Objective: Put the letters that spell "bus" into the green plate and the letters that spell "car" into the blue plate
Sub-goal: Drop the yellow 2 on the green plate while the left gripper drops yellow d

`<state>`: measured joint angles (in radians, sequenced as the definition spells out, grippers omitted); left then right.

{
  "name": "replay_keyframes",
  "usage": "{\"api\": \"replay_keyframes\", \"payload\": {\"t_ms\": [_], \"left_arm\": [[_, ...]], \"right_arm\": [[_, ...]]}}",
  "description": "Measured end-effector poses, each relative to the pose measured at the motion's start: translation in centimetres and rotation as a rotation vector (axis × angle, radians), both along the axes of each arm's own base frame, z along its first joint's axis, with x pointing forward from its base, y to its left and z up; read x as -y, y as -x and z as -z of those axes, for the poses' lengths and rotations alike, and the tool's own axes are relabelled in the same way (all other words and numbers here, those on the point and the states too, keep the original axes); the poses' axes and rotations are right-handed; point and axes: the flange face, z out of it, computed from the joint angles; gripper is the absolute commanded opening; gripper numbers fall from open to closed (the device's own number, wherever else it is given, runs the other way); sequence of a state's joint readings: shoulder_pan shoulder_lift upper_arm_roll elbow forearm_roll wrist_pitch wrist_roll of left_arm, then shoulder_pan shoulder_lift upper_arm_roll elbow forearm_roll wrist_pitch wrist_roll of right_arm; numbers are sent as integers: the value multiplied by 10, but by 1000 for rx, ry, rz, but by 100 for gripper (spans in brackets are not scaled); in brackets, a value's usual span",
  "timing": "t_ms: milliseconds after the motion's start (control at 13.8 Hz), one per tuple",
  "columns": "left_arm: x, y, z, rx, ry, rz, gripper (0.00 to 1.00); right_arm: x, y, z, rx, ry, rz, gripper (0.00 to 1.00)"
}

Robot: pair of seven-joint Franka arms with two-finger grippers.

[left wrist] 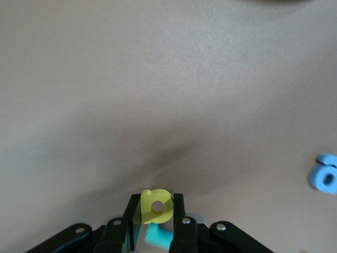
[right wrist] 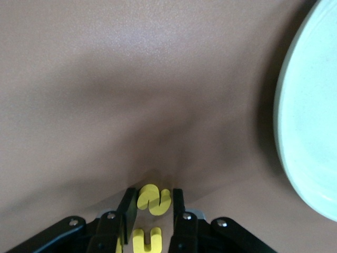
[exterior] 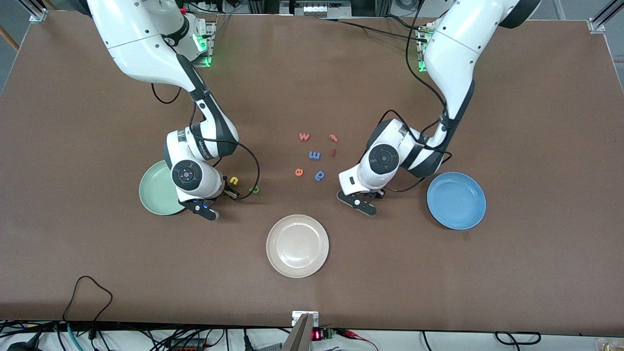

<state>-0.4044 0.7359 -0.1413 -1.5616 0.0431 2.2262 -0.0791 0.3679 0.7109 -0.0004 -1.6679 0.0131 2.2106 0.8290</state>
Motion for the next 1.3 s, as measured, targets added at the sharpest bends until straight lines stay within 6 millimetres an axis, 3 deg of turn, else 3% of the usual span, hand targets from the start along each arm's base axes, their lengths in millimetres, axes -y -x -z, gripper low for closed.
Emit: {"api": "replay_keyframes", "payload": {"t_ms": [145, 290, 435, 580, 725, 797, 942, 1087, 1159, 1232, 1304], "left_arm": [[-29, -16, -50, -43, -46, -39, 11], [-88, -33, -94, -107, -88, -97, 11], [-152, -46, -111, -151, -97, -121, 12], [-207, -54, -98, -186, -96, -120, 12], [-240, -54, -68, -218, -140, -106, 12], [-245, -53, -52, -225, -148, -100, 13], [-242, -47, -20, -207, -140, -88, 13], [-243, -40, 4, -183, -130, -83, 15], [-245, -37, 10, -177, -129, -82, 27], [-246, -35, 14, -176, -129, -82, 46], [-246, -35, 14, -175, -129, -82, 99]], "right_arm": [[0, 0, 0, 1, 0, 0, 10], [0, 0, -1, 1, 0, -2, 6], [-2, 0, -1, 2, -1, -10, 5], [-6, -4, -12, 17, -9, -33, 5], [0, -10, -45, 9, -9, -92, 5], [12, -12, -66, -8, -6, -132, 5], [56, -17, -100, -57, -10, -194, 5], [104, -22, -109, -80, -28, -222, 5], [123, -23, -104, -91, -36, -228, 6], [139, -23, -95, -102, -42, -234, 7], [149, -23, -84, -108, -47, -241, 7]]}}
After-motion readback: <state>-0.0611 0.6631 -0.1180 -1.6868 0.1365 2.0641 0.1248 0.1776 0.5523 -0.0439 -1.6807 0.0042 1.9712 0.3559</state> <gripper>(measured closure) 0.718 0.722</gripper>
